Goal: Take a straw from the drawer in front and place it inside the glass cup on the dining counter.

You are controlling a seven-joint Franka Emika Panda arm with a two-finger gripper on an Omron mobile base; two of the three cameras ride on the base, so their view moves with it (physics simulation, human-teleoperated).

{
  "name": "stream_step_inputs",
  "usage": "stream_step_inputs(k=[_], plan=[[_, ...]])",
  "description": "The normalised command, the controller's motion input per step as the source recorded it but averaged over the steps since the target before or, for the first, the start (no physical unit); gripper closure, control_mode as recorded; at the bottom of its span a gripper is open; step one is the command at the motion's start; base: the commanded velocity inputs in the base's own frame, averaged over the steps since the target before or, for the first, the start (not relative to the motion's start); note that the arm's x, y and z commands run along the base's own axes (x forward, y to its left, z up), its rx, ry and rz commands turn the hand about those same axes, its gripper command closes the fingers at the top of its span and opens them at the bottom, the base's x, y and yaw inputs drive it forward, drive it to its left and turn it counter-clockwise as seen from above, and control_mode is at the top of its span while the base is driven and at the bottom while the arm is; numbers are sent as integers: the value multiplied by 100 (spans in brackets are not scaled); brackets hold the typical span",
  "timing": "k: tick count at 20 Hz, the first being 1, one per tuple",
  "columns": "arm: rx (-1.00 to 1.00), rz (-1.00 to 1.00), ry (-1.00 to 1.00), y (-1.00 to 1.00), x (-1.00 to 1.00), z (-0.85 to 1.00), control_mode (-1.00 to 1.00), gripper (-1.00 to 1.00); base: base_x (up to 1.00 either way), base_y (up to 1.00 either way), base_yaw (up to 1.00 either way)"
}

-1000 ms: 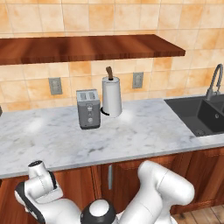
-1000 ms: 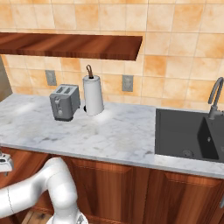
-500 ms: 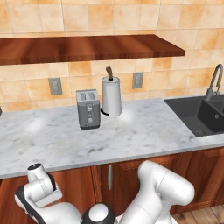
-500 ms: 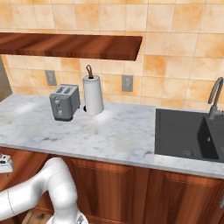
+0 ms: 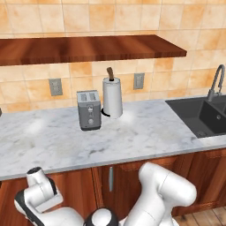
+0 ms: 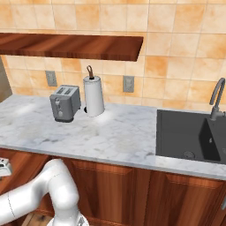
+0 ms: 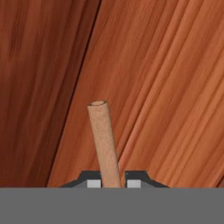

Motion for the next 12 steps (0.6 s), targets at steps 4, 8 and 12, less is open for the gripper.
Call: stream_step_inputs(k=[4,8,12], plan=[[6,0,0,-1,-14,1,-100,100,0,0,0],[10,0,-1,0,-4,63,-100,100,0,0,0],[11,1,-13,0,-27,100,-100,100,0,0,0]])
